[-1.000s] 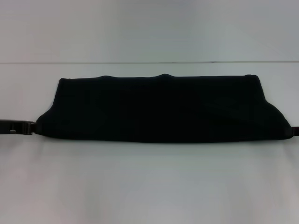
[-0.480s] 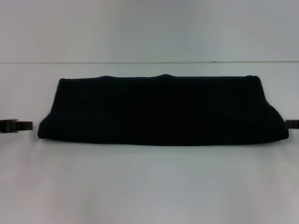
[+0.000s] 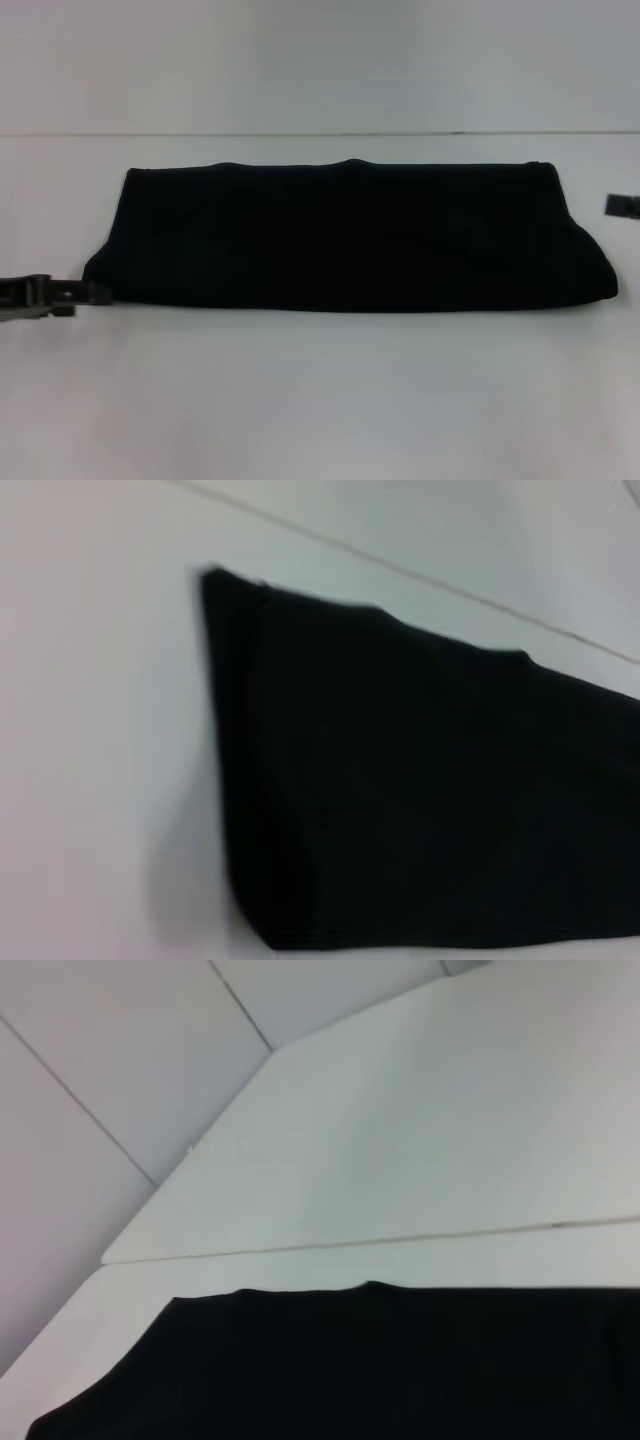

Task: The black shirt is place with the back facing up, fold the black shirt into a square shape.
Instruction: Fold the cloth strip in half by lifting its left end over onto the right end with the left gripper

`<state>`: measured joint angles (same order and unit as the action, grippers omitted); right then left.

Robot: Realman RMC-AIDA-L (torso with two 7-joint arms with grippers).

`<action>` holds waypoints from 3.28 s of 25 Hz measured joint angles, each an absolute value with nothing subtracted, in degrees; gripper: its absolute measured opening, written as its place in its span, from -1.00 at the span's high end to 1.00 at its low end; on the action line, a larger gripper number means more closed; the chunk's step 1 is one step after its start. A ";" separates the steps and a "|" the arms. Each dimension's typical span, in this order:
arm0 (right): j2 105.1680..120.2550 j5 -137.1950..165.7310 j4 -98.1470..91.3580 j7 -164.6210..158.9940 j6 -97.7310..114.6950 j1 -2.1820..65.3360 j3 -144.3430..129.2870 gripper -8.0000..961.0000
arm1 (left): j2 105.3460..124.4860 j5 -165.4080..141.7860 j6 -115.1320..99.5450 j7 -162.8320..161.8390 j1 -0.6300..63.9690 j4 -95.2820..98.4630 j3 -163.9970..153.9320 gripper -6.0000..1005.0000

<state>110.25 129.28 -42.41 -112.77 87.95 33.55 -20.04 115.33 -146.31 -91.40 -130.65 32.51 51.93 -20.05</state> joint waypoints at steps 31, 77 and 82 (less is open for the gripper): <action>110.57 128.87 -39.60 -108.58 84.60 41.40 -28.13 -0.95 | 113.30 -146.64 -77.97 -159.52 36.86 35.48 -19.05 -0.76; 110.57 127.26 -39.99 -108.22 84.37 41.40 -27.50 -0.93 | 113.87 -144.88 -66.00 -148.54 37.44 32.39 -19.44 -0.17; 110.57 127.26 -39.99 -108.19 84.36 41.46 -27.51 -0.93 | 114.03 -145.02 -65.99 -147.86 37.15 32.17 -19.51 0.30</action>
